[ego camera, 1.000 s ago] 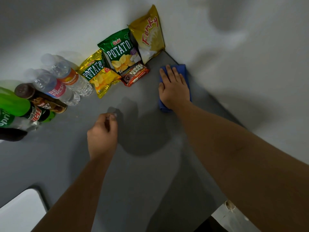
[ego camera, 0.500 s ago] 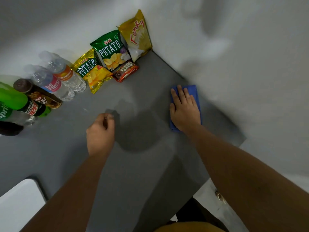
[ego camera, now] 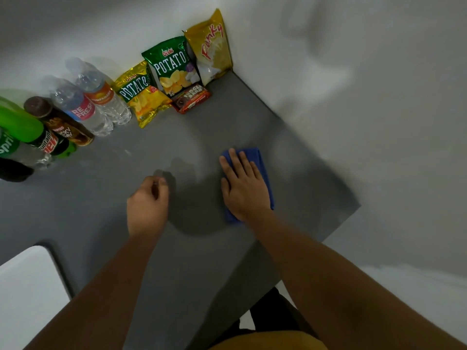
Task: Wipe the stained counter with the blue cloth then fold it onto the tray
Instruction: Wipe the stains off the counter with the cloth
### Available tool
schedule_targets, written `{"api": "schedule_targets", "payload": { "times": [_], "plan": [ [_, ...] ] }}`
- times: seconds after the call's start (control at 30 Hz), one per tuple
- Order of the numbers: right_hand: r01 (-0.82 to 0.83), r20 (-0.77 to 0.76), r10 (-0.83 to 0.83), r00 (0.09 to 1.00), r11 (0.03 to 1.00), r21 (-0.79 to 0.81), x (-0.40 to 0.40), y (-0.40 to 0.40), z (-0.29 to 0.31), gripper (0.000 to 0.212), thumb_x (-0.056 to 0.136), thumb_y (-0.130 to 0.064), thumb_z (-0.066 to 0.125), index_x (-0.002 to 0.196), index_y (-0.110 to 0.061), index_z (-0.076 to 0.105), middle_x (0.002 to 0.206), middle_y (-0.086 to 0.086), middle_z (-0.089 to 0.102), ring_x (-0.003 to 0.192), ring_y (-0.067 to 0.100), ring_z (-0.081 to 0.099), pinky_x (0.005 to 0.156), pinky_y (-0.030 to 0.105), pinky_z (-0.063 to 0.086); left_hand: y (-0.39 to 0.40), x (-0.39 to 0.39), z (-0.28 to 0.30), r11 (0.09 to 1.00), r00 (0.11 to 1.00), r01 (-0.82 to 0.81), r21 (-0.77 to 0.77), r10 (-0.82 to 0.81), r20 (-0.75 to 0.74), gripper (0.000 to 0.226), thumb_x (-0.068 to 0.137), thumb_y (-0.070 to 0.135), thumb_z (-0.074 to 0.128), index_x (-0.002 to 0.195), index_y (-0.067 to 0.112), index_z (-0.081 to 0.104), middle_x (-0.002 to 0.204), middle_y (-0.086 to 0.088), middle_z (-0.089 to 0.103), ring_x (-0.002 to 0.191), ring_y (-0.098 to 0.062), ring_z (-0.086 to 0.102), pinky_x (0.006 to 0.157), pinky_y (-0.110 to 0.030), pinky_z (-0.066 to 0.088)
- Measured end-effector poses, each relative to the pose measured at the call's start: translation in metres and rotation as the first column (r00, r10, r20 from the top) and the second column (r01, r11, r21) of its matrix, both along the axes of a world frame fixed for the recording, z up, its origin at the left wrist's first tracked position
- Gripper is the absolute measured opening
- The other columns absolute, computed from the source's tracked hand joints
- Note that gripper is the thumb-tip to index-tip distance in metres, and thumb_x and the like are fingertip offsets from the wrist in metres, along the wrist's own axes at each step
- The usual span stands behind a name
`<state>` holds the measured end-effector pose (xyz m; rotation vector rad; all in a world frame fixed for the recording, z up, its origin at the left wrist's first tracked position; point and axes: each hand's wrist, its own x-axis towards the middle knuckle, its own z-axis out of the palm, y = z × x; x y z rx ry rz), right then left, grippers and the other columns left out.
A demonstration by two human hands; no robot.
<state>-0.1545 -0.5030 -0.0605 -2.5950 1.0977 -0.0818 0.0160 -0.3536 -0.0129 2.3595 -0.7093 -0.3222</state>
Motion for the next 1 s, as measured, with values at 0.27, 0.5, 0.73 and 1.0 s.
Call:
{"api": "schedule_targets", "payload": {
  "times": [0.27, 0.5, 0.73, 1.0],
  "plan": [
    [0.024, 0.000, -0.024, 1.000, 1.000, -0.010, 0.008, -0.069, 0.004, 0.056, 0.108, -0.041, 0.023, 0.163, -0.029, 0.020, 0.172, -0.003, 0.008, 0.158, 0.021, 0.004, 0.127, 0.041, 0.006, 0.004, 0.000, -0.003, 0.999, 0.999, -0.032, -0.023, 0.032, 0.017, 0.029, 0.102, 0.039, 0.047, 0.107, 0.017, 0.065, 0.092, -0.012, 0.076, 0.091, -0.033, 0.072, 0.082, -0.047, 0.058],
    [0.212, -0.016, -0.214, 0.977, 0.972, -0.098, -0.053, -0.070, 0.003, 0.054, 0.108, -0.035, 0.032, 0.161, -0.025, 0.027, 0.171, 0.002, 0.016, 0.157, 0.025, 0.012, 0.127, 0.043, 0.010, 0.010, -0.008, -0.004, 0.999, 0.999, -0.037, 0.027, 0.038, -0.025, 0.036, 0.103, 0.040, 0.045, 0.101, 0.010, 0.065, 0.093, -0.018, 0.075, 0.093, -0.037, 0.071, 0.083, -0.049, 0.056],
    [0.252, -0.077, -0.260, 0.963, 0.963, -0.099, -0.097, -0.024, 0.000, 0.058, 0.109, -0.038, 0.022, 0.164, -0.022, 0.015, 0.172, 0.005, 0.009, 0.158, 0.026, 0.007, 0.128, 0.046, 0.008, 0.019, -0.012, 0.003, 1.000, 0.999, -0.010, -0.020, 0.009, -0.042, 0.038, 0.101, 0.040, 0.045, 0.092, 0.008, 0.065, 0.083, -0.016, 0.072, 0.082, -0.037, 0.068, 0.076, -0.046, 0.055],
    [0.229, -0.122, -0.233, 0.965, 0.972, -0.049, -0.095, 0.068, -0.005, 0.062, 0.107, -0.047, 0.011, 0.164, -0.025, 0.001, 0.172, 0.005, -0.005, 0.158, 0.024, -0.006, 0.128, 0.044, 0.001, 0.032, -0.019, 0.002, 0.998, 1.000, 0.026, -0.062, -0.026, 0.002, 0.039, 0.100, 0.040, 0.045, 0.091, 0.008, 0.065, 0.078, -0.016, 0.072, 0.076, -0.035, 0.068, 0.072, -0.043, 0.055]
  ]
}}
